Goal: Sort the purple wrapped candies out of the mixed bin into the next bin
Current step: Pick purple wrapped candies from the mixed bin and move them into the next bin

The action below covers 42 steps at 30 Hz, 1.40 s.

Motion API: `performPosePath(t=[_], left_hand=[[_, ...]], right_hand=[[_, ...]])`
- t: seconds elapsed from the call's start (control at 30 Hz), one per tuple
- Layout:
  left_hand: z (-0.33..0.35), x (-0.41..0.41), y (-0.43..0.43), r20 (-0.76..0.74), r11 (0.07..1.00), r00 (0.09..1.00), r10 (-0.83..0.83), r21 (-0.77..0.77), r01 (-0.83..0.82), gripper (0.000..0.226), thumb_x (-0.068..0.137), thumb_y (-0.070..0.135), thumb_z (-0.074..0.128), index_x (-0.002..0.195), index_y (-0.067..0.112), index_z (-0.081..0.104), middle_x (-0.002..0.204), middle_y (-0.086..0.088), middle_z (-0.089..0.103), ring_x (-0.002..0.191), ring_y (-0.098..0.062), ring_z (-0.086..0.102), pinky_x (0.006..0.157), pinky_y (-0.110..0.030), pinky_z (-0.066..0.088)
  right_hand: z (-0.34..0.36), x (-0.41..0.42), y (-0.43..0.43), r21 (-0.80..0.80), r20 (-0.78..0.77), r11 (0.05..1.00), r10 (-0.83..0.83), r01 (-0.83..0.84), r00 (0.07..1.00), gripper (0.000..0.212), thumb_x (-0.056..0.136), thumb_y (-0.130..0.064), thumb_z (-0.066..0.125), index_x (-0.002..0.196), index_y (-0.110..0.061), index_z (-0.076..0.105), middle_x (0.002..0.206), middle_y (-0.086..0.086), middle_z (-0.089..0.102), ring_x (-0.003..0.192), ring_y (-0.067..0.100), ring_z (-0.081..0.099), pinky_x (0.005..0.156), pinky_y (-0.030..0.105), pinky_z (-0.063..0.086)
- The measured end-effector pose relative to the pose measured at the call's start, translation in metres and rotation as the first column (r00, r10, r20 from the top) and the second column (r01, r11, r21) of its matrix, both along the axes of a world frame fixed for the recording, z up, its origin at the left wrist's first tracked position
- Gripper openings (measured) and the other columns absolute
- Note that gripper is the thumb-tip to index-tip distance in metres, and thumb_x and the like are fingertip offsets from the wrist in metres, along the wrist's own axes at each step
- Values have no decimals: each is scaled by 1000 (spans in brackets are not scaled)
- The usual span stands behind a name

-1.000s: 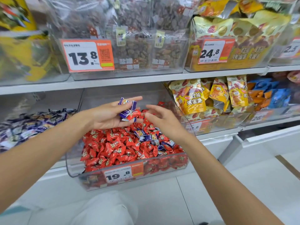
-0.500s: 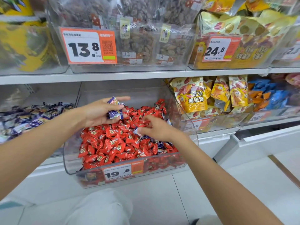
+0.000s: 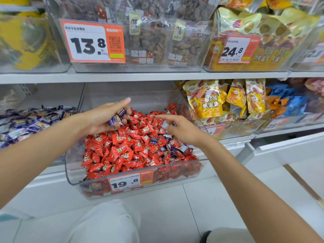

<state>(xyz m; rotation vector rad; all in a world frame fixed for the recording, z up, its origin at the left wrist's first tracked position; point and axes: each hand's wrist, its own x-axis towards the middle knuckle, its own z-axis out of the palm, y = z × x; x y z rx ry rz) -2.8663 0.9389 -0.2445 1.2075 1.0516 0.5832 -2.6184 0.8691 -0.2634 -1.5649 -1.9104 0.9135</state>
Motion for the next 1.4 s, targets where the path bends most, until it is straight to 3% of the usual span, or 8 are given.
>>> performPosePath(t=[0.2, 0.3, 0.4, 0.53, 0.7, 1.0, 1.17, 1.4], left_hand=[[0, 3, 3, 4, 999, 1000, 1, 42, -1, 47, 68, 64, 63, 75, 18, 67, 71, 0, 53, 62, -9, 50, 37, -15, 35], [-1, 3, 6, 20, 997, 1000, 6, 74, -8, 48, 66, 64, 63, 77, 18, 70, 69, 0, 54, 61, -8, 51, 38, -15, 36], [-3, 1, 9, -11, 994, 1000, 11, 108, -9, 47, 73, 62, 59, 80, 17, 71, 70, 0, 54, 63, -9, 50, 39, -16, 37], [-10, 0, 13, -138, 984, 990, 18, 180, 8, 47, 91, 55, 50, 89, 13, 71, 71, 0, 55, 66, -11, 49, 45, -18, 38], [-10, 1, 12, -153, 978, 988, 14, 208, 18, 48, 91, 55, 49, 88, 13, 71, 72, 0, 54, 70, -12, 48, 51, -21, 37], [-6, 0, 11, -138, 980, 990, 14, 196, 14, 48, 91, 56, 48, 82, 18, 75, 71, -1, 57, 71, -16, 47, 55, -25, 36], [-5, 1, 9, -132, 980, 991, 27, 201, 0, 48, 93, 55, 48, 81, 17, 76, 71, -1, 57, 73, -18, 46, 56, -25, 35], [-5, 0, 9, -133, 979, 991, 23, 204, 5, 49, 93, 55, 46, 83, 16, 75, 68, 0, 57, 69, -18, 45, 55, -25, 36]], right_hand=[[27, 22, -8, 1, -105, 980, -197, 198, 975, 27, 92, -28, 64, 84, -6, 52, 62, -13, 51, 44, -6, 46, 40, 8, 31], [9, 17, 2, -13, 107, 987, -156, 158, 982, 21, 93, -27, 65, 96, -6, 61, 84, -12, 64, 60, -13, 56, 53, 6, 40], [-21, 13, 23, -38, 445, 987, -125, 159, 887, 36, 95, -24, 60, 124, -3, 58, 122, 14, 64, 108, 25, 62, 91, 38, 51], [-48, 4, 41, -154, 531, 974, -60, 166, 845, 52, 90, -24, 68, 135, -3, 51, 130, 16, 58, 114, 31, 58, 95, 37, 50], [-34, 6, 48, -187, 451, 968, -64, 165, 890, 26, 89, -23, 66, 82, -7, 47, 73, 8, 51, 61, 20, 44, 54, 30, 34], [5, 9, 19, -220, 21, 963, -157, 158, 987, 33, 96, -17, 55, 123, 1, 50, 87, 7, 48, 64, 13, 43, 47, 16, 36], [15, 12, 9, -210, -163, 963, -207, 171, 965, 10, 96, -25, 58, 95, -16, 52, 85, 2, 54, 78, 15, 55, 70, 30, 49], [16, 11, 10, -84, -130, 976, -212, 202, 969, 14, 94, -7, 53, 105, -13, 59, 73, -4, 53, 53, 14, 43, 50, 28, 39]])
